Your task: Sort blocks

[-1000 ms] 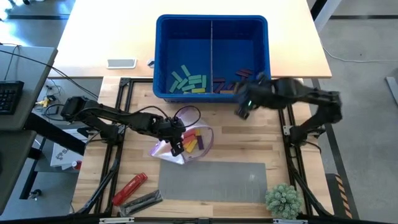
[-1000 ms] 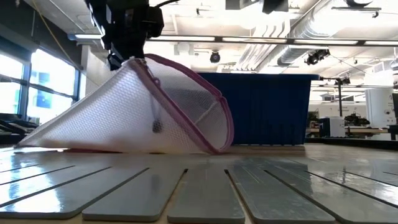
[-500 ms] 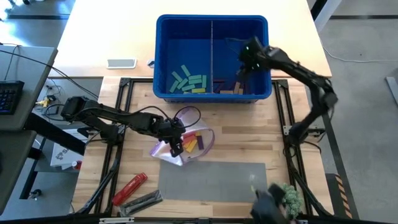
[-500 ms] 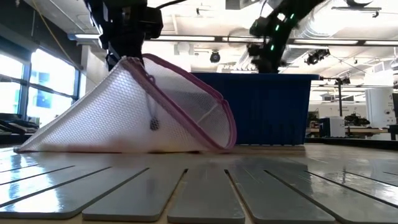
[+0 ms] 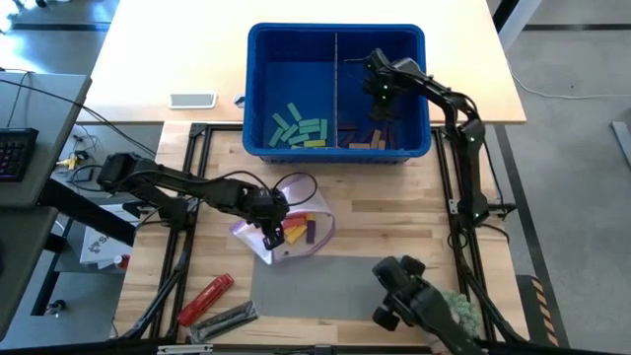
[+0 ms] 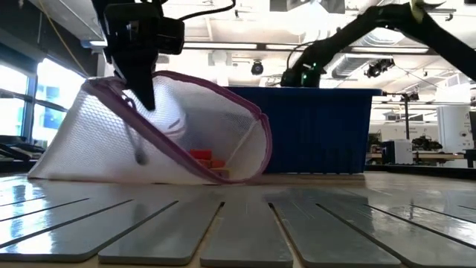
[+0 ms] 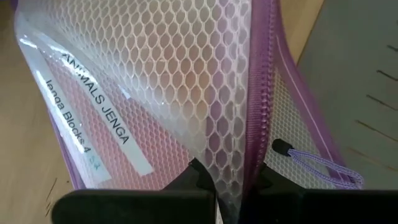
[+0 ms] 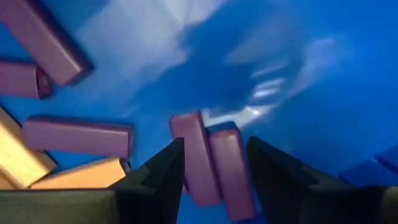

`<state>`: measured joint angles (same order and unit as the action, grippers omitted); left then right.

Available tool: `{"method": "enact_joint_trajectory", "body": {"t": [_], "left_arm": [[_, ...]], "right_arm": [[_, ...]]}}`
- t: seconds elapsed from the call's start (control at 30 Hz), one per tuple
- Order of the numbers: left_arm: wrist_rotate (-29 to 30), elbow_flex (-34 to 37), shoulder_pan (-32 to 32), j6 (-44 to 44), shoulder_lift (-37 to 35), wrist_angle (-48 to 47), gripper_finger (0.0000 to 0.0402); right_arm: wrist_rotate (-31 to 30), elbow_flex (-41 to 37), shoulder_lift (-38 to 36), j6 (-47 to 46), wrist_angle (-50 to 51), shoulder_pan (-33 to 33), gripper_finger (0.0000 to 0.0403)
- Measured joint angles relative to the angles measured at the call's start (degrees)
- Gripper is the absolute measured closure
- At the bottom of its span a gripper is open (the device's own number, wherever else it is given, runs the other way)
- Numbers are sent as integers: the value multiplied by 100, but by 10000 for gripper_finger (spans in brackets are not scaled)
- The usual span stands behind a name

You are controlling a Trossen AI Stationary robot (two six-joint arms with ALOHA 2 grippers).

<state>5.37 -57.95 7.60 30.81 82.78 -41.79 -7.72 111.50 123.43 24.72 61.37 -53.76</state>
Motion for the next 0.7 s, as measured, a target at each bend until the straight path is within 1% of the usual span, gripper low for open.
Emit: {"method": "enact_joint_trajectory", "body": {"t": [0.07, 0.2, 0.27, 0.43, 0.6, 0.7], "left_arm": [[-43, 0, -13, 6, 18, -47, 402], [-56, -2, -13, 63, 91, -34, 401], [-57, -2, -13, 74, 109, -13, 402], [-70, -2, -13, 109, 160, -12, 401], [-86, -2, -13, 109, 158, 2, 401], [-111, -2, -13, 111, 158, 8, 401]], "right_arm": [[5, 9, 124, 263, 65, 0, 245], [-563, 7, 276, 353, 186, -20, 245], [-688, 9, 286, 372, 173, -37, 245], [-293, 9, 524, 382, 178, -103, 245], [-356, 41, 709, 373, 189, -71, 245], [-376, 24, 711, 384, -7, 51, 245]]}}
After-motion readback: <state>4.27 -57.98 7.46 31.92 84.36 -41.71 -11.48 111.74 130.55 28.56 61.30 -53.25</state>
